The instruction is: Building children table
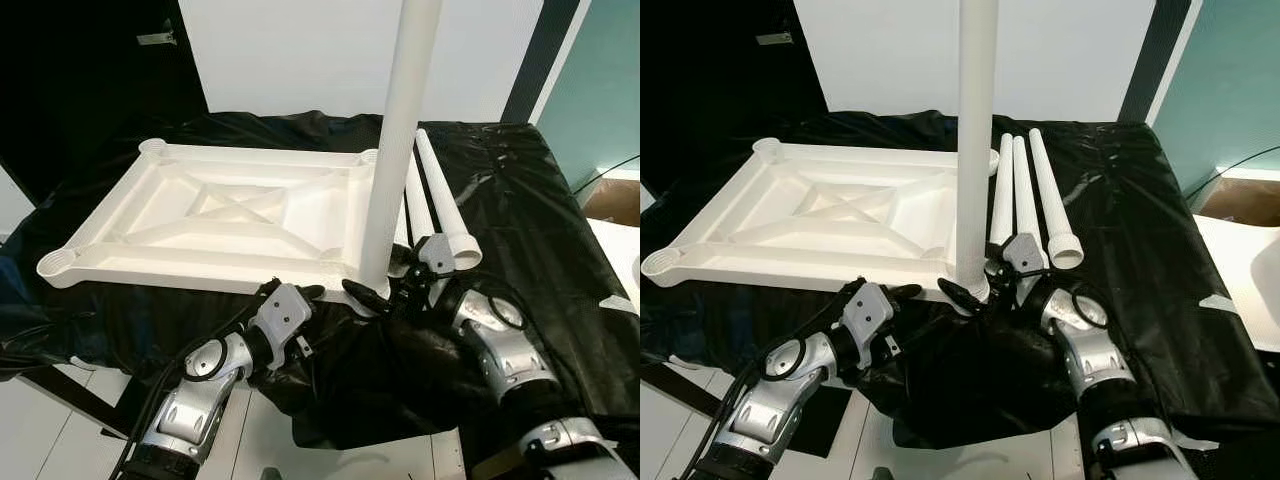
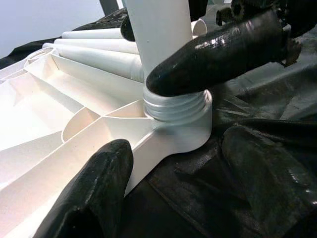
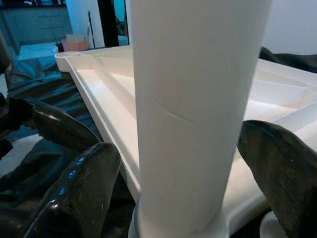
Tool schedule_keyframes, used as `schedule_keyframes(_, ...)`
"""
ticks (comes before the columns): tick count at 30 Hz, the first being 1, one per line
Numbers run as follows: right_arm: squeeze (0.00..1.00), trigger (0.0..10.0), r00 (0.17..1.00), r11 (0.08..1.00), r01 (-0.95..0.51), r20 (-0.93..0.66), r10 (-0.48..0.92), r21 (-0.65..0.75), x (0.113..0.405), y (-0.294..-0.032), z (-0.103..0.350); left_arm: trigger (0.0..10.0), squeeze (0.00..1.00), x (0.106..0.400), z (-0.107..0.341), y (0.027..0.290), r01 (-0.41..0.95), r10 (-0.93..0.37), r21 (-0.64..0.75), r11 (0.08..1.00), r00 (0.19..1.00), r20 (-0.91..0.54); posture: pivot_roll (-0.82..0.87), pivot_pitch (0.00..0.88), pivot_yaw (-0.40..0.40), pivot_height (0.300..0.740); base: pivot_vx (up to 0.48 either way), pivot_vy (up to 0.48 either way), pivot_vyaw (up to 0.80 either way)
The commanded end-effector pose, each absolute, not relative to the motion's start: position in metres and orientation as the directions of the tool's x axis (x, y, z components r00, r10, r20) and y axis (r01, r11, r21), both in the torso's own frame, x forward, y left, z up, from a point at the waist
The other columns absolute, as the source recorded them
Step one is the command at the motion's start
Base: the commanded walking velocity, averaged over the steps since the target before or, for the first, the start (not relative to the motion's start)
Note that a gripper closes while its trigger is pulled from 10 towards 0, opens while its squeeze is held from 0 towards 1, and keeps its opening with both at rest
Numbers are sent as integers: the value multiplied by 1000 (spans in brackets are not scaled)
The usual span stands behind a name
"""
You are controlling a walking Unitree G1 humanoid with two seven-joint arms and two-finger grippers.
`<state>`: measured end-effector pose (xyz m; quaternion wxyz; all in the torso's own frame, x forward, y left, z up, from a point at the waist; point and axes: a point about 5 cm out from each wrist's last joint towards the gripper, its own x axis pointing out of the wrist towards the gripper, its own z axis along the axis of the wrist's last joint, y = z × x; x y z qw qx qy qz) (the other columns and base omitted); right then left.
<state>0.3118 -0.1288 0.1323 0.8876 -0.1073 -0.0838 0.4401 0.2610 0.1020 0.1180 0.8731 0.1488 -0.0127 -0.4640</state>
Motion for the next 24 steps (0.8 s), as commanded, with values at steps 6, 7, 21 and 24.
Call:
schedule_keyframes(6, 0, 10000, 571, 559, -793, 25, 821, -245, 314, -126, 131, 10000, 0, 260, 114, 104, 798, -799, 266, 541, 587, -134, 174, 0, 6, 740, 0, 0, 0)
schedule_keyframes(7, 0, 10000, 571, 559, -793, 25, 821, -245, 314, -126, 131, 10000, 0, 260, 114, 104, 798, -799, 266, 541, 587, -134, 174, 0, 6, 740, 0, 0, 0)
schedule_keyframes(21, 0, 0, 557, 548, -803, 32, 830, -232, 315, -128, 131, 10000, 0, 264, 115, 100, 799, -804, 267, 539, 582, -121, 126, 0, 20, 740, 0, 0, 0)
schedule_keyframes(24, 0, 0, 538, 530, -816, 33, 842, -233, 314, -128, 132, 10000, 0, 266, 117, 99, 802, -808, 270, 533, 578, -119, 126, 0, 20, 740, 0, 0, 0)
